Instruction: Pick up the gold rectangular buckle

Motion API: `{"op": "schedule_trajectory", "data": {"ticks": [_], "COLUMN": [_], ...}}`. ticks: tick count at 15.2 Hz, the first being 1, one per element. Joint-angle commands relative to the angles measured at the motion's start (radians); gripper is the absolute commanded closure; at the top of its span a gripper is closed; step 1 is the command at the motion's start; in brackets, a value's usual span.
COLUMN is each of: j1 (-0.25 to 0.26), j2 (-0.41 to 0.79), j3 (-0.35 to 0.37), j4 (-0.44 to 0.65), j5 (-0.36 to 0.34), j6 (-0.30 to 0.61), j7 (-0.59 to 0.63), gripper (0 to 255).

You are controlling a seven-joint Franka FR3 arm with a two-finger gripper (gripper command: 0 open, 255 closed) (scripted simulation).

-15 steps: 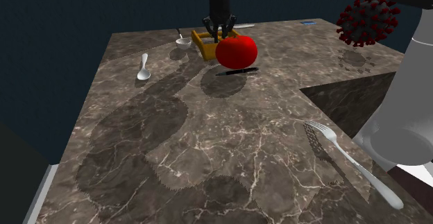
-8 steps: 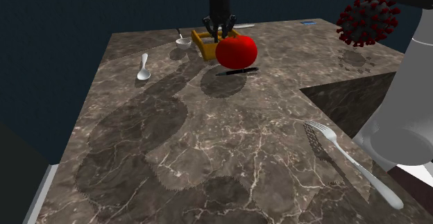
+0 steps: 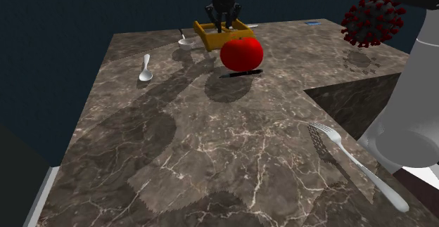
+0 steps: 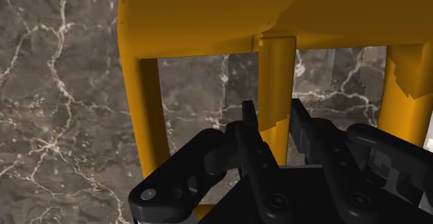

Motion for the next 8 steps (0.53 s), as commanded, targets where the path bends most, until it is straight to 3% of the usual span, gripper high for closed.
{"op": "schedule_trajectory", "data": {"ticks": [1,8], "j1": [0.001,0.002], "j2": [0.006,0.026], "j3": [0.0,0.001], "j4": [0.035,0.133], "j5": [0.0,-0.002], "j6": [-0.029,-0.107], "j7": [0.001,0.003], "gripper": [255,255]}}
